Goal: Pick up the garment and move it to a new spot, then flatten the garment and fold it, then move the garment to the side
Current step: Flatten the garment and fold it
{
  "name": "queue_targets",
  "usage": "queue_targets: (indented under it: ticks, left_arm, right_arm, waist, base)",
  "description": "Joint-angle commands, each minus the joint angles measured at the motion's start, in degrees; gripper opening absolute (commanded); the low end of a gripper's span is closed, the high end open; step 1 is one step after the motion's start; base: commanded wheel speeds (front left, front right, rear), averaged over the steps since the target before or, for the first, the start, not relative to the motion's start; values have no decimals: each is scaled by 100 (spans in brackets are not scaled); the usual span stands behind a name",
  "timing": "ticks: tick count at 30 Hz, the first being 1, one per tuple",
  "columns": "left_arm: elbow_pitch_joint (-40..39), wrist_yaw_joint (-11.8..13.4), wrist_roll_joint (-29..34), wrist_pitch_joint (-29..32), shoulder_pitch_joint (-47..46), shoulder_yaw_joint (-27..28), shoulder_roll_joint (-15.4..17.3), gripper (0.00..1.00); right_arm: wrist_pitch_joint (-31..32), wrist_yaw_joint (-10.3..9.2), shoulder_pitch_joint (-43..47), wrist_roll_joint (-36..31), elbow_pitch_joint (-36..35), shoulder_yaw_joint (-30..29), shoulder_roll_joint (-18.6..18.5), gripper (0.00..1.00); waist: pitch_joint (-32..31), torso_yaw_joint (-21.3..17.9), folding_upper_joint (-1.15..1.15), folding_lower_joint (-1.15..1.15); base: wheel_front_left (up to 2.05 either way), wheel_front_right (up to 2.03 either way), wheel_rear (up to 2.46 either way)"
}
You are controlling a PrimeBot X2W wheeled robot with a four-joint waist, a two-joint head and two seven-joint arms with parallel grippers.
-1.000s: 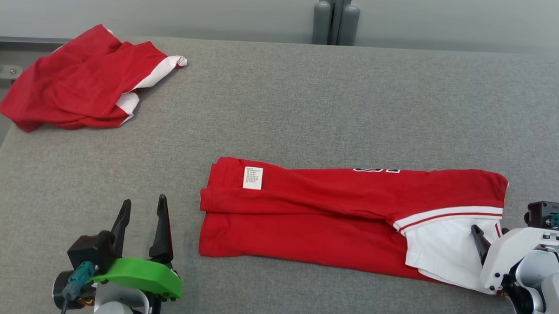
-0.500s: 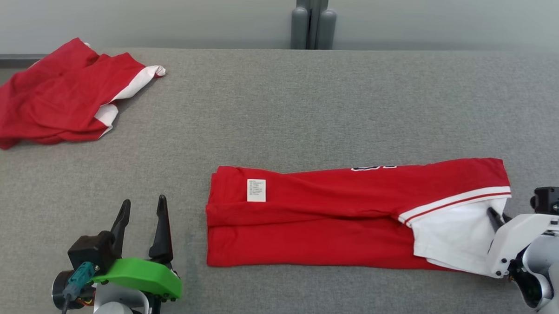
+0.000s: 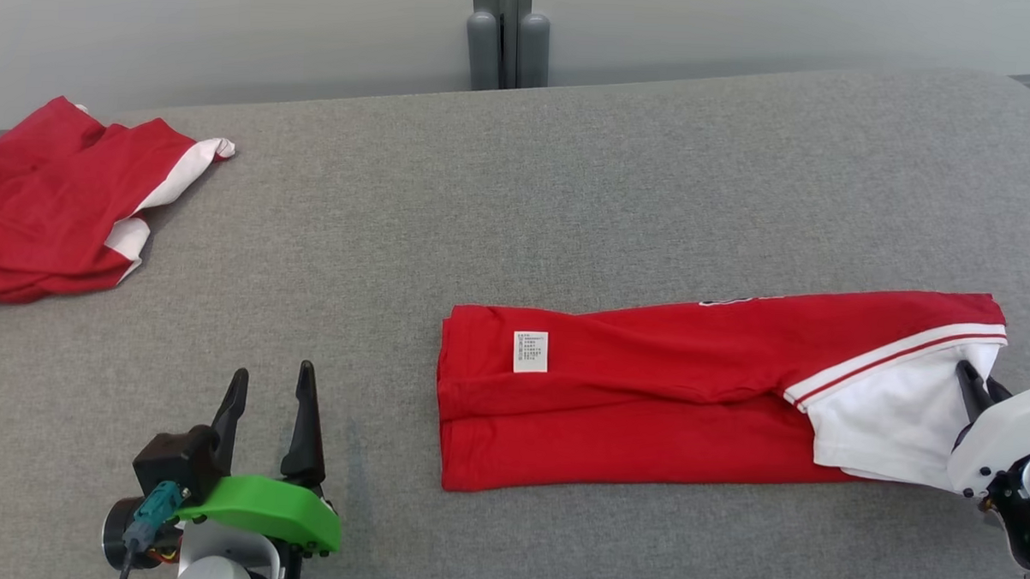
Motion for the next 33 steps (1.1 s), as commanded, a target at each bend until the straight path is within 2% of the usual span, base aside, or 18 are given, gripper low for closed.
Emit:
queue_targets:
  ticks: [1,8,13,17,23,28,33]
  left_arm:
    - [-12,14,-17,0,-68,-6,44,100]
    - [28,14,-31,2,-136,-19,55,100]
    - [68,-3,-51,-7,-167,-32,11,100]
    - [82,-13,-39,-16,-187,-32,-20,100]
    - [89,-58,-14,-25,-232,-76,-75,100]
    - [128,-106,7,-23,-331,-116,-135,100]
    - [196,-141,25,-25,-405,-139,-201,100]
  right_arm:
    - [5,-6,79,49,-171,37,72,0]
    - [110,-2,300,9,-1226,461,332,0]
    - [226,-2,448,-2,-1972,1006,562,0]
    - [258,-2,467,59,-2265,1521,787,0]
    - [156,-2,146,76,-2070,2359,1117,0]
    - [7,-2,-209,231,-1464,2934,1318,0]
    - [-194,-2,-563,341,-736,3160,1396,0]
  waist:
    - [15,14,0,0]
    - [27,151,0,0]
    - [-9,302,0,0]
    - [-15,401,0,0]
    - [30,575,0,0]
    - [130,768,0,0]
    - [186,962,0,0]
  base:
    - [0,0,0]
    - [0,0,0]
    - [0,0,0]
    - [0,0,0]
    - [0,0,0]
    - [0,0,0]
    - [0,0,0]
